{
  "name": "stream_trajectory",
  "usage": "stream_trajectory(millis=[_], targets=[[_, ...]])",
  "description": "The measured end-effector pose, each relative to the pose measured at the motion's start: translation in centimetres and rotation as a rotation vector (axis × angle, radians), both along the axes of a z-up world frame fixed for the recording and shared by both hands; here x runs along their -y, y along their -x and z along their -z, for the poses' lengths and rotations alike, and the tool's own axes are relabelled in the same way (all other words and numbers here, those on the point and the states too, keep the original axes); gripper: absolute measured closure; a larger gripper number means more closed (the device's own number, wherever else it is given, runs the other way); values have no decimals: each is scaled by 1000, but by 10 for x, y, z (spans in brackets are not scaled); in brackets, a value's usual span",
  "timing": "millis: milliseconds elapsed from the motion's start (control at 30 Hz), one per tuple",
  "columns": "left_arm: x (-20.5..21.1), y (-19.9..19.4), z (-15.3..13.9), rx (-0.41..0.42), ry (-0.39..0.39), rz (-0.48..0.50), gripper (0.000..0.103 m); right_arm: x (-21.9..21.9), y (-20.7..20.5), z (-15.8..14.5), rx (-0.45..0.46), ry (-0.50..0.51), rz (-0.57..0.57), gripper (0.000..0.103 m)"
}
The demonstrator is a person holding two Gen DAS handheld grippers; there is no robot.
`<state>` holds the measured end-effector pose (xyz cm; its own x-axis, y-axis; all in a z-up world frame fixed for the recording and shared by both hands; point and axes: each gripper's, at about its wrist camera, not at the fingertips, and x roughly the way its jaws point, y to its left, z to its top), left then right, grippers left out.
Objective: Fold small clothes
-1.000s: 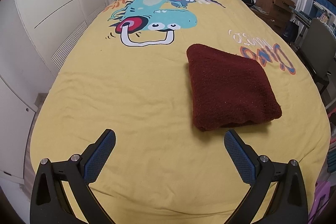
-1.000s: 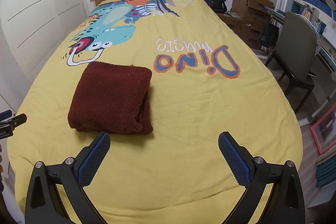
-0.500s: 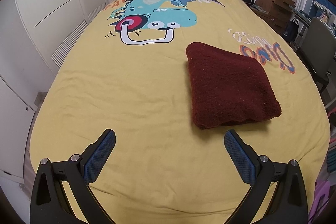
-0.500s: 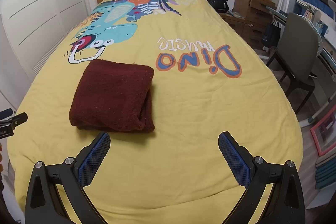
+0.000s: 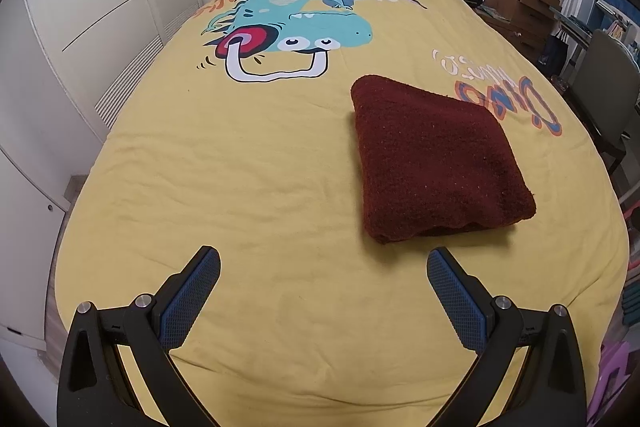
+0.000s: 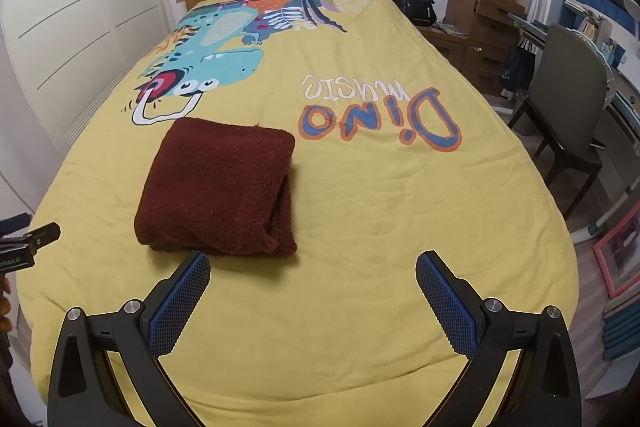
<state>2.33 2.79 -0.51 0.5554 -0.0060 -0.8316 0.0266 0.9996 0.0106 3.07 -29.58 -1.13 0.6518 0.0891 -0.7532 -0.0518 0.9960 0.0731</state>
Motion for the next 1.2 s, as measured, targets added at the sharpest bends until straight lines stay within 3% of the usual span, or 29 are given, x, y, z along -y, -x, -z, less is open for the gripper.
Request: stream_trajectory(millis=[1200], targets=[[2, 1, 4, -10, -5, 10, 1, -2, -1, 16, -51, 14, -12, 0]])
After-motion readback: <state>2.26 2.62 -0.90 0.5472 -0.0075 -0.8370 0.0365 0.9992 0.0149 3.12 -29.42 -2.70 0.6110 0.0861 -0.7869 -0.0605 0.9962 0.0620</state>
